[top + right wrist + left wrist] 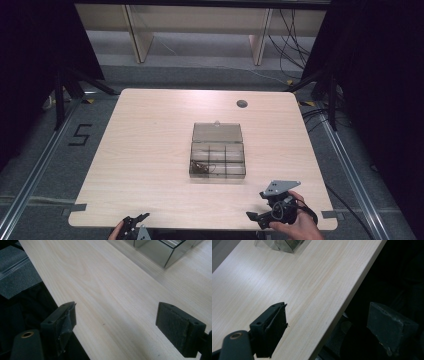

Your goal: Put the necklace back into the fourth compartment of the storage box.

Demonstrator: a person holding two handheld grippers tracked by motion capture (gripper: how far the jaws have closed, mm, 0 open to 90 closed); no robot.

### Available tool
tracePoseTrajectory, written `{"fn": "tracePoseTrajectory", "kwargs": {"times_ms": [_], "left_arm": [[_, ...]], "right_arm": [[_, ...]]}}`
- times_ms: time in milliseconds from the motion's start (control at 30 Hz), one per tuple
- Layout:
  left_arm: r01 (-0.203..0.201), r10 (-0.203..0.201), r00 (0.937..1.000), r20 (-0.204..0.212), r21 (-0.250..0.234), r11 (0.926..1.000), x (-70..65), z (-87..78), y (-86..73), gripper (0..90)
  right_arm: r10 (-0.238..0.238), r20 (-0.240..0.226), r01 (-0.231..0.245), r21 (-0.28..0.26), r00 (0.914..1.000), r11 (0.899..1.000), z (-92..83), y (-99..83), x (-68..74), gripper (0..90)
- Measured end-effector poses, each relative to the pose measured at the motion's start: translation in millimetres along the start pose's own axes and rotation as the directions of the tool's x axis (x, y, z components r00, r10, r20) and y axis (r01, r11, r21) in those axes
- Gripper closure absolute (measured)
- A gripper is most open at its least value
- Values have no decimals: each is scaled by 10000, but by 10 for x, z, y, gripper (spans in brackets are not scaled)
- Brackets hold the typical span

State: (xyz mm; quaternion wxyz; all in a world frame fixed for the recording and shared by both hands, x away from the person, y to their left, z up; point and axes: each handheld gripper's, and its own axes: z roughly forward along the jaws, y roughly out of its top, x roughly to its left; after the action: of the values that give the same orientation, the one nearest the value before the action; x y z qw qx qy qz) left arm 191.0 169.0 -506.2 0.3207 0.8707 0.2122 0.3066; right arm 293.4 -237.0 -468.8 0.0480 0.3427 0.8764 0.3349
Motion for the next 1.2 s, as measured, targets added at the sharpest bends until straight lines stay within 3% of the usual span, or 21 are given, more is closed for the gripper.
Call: {"fn": "tracePoseTrajectory", "kwargs": {"times_ms": [67, 100, 233, 267, 367, 400, 500, 567, 667, 700, 733, 800, 833, 867, 900, 933, 1067, 1200], "left_arm": [[-70, 70, 10000, -65, 26, 10000, 3, 3, 0, 155], [-178, 179, 9997, -179, 95, 9998, 3, 10, -1, 155], [-25, 25, 10000, -17, 28, 10000, 2, -1, 0, 155], [-200, 201, 9996, -177, 102, 9997, 5, 8, 0, 155], [-207, 209, 9996, -173, 98, 9997, 5, 11, 0, 155], [-199, 201, 9997, -164, 95, 9998, 5, 8, -1, 155], [0, 0, 10000, 5, -3, 10000, -1, 0, -1, 155], [-212, 213, 9996, -172, 96, 9997, 7, 6, 0, 155], [19, -19, 10000, -22, -28, 10000, -3, 3, -1, 155], [-219, 221, 9996, -179, 104, 9997, 7, 7, 0, 155], [-193, 195, 9996, -184, 106, 9998, 3, 11, 2, 155], [-199, 201, 9996, -177, 94, 9998, 1, 11, 3, 155], [36, -36, 10000, -1, -2, 10000, -8, 11, 0, 155], [36, -36, 10000, -1, -2, 10000, -8, 11, 0, 155], [-206, 207, 9996, -170, 88, 9997, 5, 9, 2, 155], [-193, 195, 9997, -171, 100, 9998, 6, 6, 1, 155], [-199, 201, 9997, -171, 97, 9998, 5, 8, 2, 155], [-197, 199, 9996, -180, 111, 9997, 3, 10, 3, 155]], "right_arm": [[-202, 123, 204, -118, 9997, 9997, 6, -6, -14, 176], [-89, 110, 93, -330, 9999, 9994, 14, -26, -10, 175], [-53, 110, 57, -360, 9999, 9993, 4, -54, -14, 176], [-95, 181, 98, -166, 9998, 9998, -11, -59, -17, 175], [-271, 251, 276, -200, 9993, 9994, 0, -79, -36, 176], [5, 231, -1, -135, 9997, 9999, -20, -95, -24, 175], [-62, 267, 74, -436, 9996, 9990, -9, -129, -30, 175], [-63, 269, 74, -433, 9996, 9990, -10, -139, -27, 175], [74, 255, -68, -233, 9996, 9997, -30, -179, -15, 176], [74, 255, -68, -233, 9996, 9997, -30, -179, -15, 176], [-21, 289, 35, -469, 9996, 9989, -8, -207, -14, 176], [-70, 295, 78, -267, 9995, 9996, -24, -209, -20, 176], [34, 360, -20, -368, 9993, 9993, -27, -227, -17, 176], [34, 360, -20, -368, 9993, 9993, -27, -227, -17, 176], [-134, 332, 147, -401, 9994, 9991, -21, -227, -29, 176], [62, 426, -45, -397, 9991, 9992, -42, -246, -18, 176], [-72, 260, 86, -505, 9996, 9987, -38, -264, -25, 176], [169, 464, -142, -581, 9988, 9982, -65, -302, 16, 176]]}}
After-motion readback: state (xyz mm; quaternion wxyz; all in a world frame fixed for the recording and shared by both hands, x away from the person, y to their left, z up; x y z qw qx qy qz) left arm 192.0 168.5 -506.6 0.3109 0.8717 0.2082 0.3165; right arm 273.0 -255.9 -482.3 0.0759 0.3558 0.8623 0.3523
